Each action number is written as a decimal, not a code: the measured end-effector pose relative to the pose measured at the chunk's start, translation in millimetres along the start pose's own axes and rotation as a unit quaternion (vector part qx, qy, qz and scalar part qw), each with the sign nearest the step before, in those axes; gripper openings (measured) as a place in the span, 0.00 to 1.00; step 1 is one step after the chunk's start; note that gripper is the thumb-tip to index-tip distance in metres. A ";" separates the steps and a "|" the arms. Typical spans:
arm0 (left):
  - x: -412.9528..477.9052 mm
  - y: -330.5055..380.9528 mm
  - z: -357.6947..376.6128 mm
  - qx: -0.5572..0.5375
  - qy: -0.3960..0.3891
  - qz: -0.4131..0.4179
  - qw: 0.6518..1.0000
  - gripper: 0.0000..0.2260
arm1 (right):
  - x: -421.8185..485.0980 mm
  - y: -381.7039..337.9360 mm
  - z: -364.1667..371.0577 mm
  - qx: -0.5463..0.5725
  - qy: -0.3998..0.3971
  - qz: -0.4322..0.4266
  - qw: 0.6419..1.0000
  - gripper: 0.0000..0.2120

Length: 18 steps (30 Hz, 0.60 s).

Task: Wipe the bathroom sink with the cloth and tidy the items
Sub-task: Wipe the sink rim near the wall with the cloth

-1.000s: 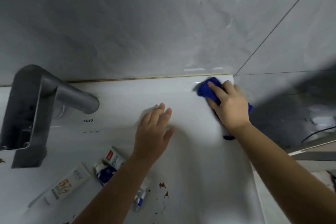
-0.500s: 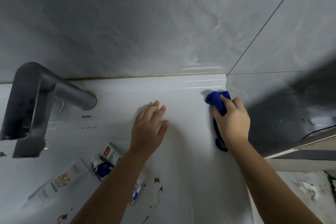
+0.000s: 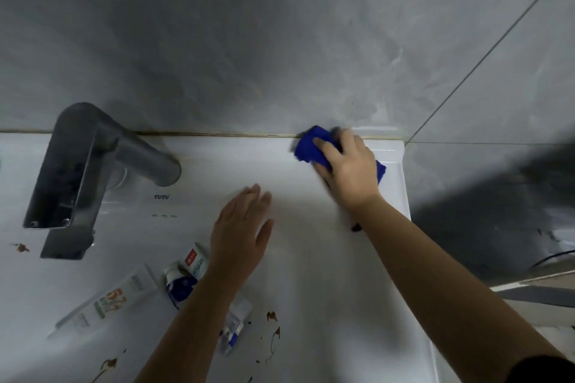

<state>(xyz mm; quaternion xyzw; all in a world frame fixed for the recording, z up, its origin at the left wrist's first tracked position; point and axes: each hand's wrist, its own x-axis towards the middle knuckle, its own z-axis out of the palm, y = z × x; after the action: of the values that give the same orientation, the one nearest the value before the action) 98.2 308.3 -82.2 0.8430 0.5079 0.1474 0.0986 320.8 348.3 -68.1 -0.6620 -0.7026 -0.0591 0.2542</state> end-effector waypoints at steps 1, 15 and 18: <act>-0.5 -1.9 0.4 0.001 -0.002 0.006 1.000 0.21 | -9.9 12.4 -8.5 -0.003 0.019 0.053 0.998 0.16; -36.1 -9.6 -26.5 -0.047 0.058 -0.090 0.993 0.20 | -1.0 -49.4 12.6 0.093 -0.086 -0.064 0.990 0.17; -51.9 -19.4 -36.4 -0.021 0.074 -0.110 0.991 0.19 | 27.4 -92.3 42.4 0.092 -0.118 -0.157 0.976 0.17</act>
<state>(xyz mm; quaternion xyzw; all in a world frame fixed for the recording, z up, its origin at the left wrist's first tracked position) 46.6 272.0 -61.9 0.7664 0.6003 0.2081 0.0941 220.5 380.0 -69.4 -0.5192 -0.8255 0.0452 0.2166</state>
